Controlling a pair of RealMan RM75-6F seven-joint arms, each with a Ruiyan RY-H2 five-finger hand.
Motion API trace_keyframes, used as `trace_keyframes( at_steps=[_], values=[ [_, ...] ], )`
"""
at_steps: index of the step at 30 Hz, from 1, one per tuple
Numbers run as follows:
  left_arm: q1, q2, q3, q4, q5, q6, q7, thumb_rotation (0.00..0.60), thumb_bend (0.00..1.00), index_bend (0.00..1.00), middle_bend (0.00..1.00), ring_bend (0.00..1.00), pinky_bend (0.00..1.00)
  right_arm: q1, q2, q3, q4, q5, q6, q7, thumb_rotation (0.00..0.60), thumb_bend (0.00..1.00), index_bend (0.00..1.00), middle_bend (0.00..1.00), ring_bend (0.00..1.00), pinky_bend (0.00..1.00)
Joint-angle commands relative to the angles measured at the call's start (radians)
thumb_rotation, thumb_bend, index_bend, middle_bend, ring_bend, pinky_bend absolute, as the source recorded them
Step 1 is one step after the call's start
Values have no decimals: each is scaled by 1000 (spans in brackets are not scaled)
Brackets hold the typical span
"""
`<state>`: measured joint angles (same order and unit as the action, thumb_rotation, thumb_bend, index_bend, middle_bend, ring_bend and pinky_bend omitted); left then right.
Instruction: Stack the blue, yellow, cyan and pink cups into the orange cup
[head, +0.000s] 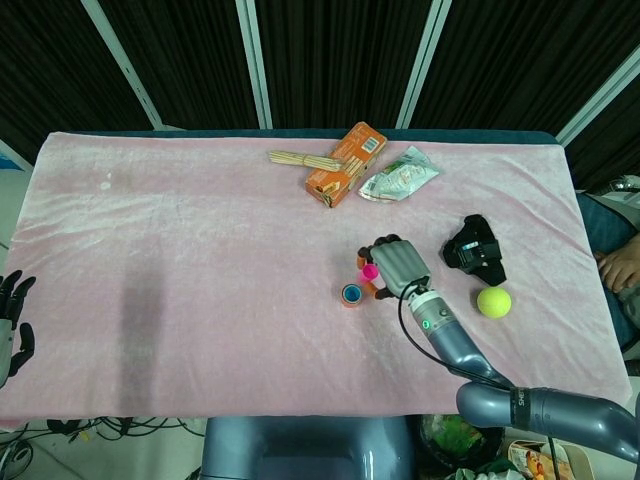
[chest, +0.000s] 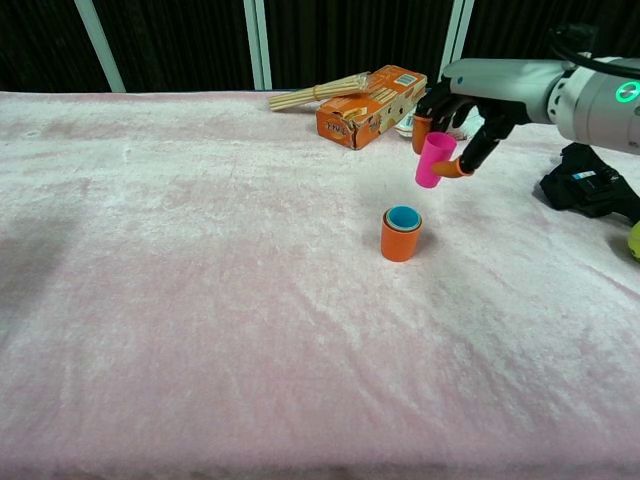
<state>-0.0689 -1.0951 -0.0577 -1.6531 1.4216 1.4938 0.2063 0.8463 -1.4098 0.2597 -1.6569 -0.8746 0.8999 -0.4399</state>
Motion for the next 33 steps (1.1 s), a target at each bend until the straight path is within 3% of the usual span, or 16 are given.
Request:
trace_keyframes(
  at_steps=[1, 17, 33],
  values=[
    [0, 1, -1, 1, -1, -1, -2, 600, 707, 90, 29, 0, 0, 18, -13, 5, -5, 19, 6, -16, 600, 320, 530, 487, 272, 204],
    [-1, 3, -1, 7, 1, -2, -15, 600, 708, 90, 29, 0, 0, 36, -39, -50, -43, 11, 40, -45, 600, 320, 530, 487, 272, 204],
    [-1, 3, -2, 9, -1, -1, -15, 600, 707, 90, 29, 0, 0, 38, -83, -80, 14, 1, 45, -33, 600, 320, 530, 476, 272, 204]
  ],
)
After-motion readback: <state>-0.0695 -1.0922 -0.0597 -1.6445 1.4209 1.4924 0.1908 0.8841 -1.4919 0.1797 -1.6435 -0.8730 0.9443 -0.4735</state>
